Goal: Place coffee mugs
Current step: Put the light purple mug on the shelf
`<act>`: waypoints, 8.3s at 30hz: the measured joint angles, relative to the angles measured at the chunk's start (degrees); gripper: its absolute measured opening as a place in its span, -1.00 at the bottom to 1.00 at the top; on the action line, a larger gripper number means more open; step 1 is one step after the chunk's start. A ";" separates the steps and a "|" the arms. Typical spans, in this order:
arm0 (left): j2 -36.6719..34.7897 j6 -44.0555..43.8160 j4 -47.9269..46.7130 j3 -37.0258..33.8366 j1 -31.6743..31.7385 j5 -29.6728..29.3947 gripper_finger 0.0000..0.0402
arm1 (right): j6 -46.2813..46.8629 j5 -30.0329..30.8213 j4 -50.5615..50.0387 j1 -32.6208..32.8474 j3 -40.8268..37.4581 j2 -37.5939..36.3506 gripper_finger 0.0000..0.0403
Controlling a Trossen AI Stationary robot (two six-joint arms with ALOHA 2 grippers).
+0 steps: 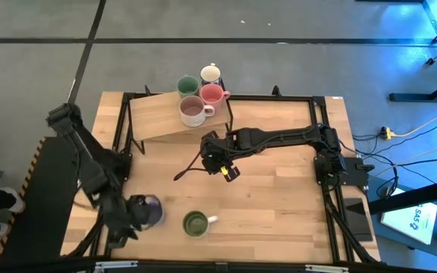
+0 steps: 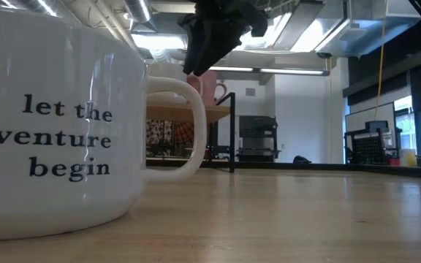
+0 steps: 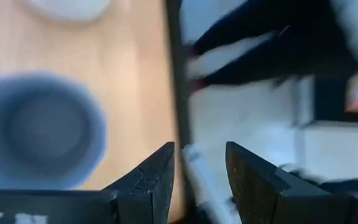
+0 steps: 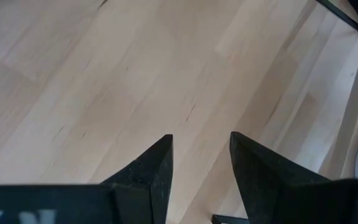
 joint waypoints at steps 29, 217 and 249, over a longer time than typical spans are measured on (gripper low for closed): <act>11.96 0.99 -0.16 -4.60 -1.32 -9.74 -0.32 | 0.71 -0.04 0.33 0.11 0.02 0.00 -0.27; 11.79 2.97 -42.03 40.49 1.35 -63.32 -0.34 | 24.10 7.61 49.54 -10.12 9.68 15.36 -0.89; 11.79 2.95 -42.00 40.47 1.14 -63.20 -0.34 | 19.97 5.05 50.43 -10.79 11.96 15.58 0.08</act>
